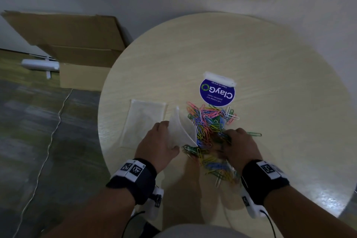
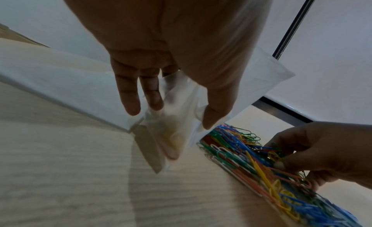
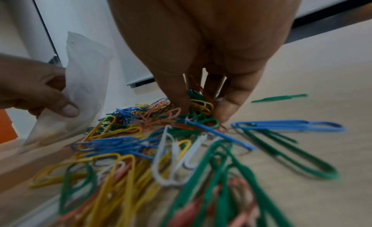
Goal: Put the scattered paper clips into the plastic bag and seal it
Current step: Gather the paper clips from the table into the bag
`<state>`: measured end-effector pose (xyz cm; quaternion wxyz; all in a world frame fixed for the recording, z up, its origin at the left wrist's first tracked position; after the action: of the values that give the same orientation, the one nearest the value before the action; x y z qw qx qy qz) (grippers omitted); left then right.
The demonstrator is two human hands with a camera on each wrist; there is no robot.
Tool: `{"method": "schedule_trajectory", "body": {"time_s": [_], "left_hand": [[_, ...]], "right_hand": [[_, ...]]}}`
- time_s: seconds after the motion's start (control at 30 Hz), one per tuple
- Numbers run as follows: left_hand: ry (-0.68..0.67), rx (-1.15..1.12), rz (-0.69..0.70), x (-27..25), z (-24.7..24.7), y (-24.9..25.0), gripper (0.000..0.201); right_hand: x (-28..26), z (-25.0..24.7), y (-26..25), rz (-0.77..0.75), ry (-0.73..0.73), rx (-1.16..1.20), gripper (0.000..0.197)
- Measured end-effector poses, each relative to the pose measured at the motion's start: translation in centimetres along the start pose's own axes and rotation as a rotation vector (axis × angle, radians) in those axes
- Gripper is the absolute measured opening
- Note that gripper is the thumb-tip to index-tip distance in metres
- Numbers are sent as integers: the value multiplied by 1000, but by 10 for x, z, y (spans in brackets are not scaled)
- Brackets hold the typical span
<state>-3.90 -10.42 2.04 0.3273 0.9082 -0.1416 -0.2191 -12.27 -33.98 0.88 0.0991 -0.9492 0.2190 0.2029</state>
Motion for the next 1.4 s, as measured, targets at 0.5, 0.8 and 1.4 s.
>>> {"method": "schedule_trajectory", "body": {"time_s": [0.5, 0.8, 1.4], "left_hand": [[3, 76, -35, 3, 9, 6, 77], [-1, 72, 26, 4, 12, 4, 72], [-16, -132, 32, 0, 11, 1, 68]], "right_hand": [[-24, -91, -20, -176, 163, 322, 23], [-11, -88, -71, -377, 186, 166, 16], [4, -52, -60, -278, 1, 365, 6]]}}
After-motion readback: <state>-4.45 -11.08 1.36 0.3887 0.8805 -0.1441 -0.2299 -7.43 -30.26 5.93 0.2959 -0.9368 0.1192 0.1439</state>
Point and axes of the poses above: each hand's wrist, its own x-axis towards the middle knuckle, its own z-axis out of the palm, y = z × x, the point moved 2 cm from there along x, towards the middle knuckle, and after that the axes turned 14 degrees about -x, right-handed, at the moved point
